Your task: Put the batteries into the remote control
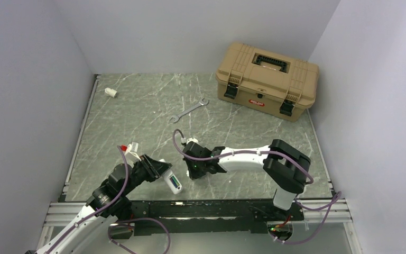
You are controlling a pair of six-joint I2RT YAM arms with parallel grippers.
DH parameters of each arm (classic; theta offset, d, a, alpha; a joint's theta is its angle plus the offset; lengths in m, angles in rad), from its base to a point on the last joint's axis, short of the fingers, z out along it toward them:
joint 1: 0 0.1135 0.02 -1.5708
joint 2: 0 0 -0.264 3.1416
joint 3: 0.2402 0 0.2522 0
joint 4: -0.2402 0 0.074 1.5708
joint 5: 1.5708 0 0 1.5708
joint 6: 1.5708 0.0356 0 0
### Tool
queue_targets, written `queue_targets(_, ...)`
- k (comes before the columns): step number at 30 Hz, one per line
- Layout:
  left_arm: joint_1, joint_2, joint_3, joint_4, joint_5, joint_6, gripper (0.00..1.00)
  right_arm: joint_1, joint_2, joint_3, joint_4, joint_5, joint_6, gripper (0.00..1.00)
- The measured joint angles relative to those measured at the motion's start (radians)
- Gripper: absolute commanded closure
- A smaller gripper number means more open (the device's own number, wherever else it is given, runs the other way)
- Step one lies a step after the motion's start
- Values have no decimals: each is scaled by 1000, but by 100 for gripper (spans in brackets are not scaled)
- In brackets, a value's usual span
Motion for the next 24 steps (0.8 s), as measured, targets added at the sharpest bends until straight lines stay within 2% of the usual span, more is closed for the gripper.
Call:
queue_targets(15, 0, 0, 0, -2, 0, 0, 100, -88, 15, 24, -17, 31, 3, 96)
queue_targets(24, 0, 0, 0, -3, 0, 0, 100, -98, -11, 0, -2, -22, -42, 96)
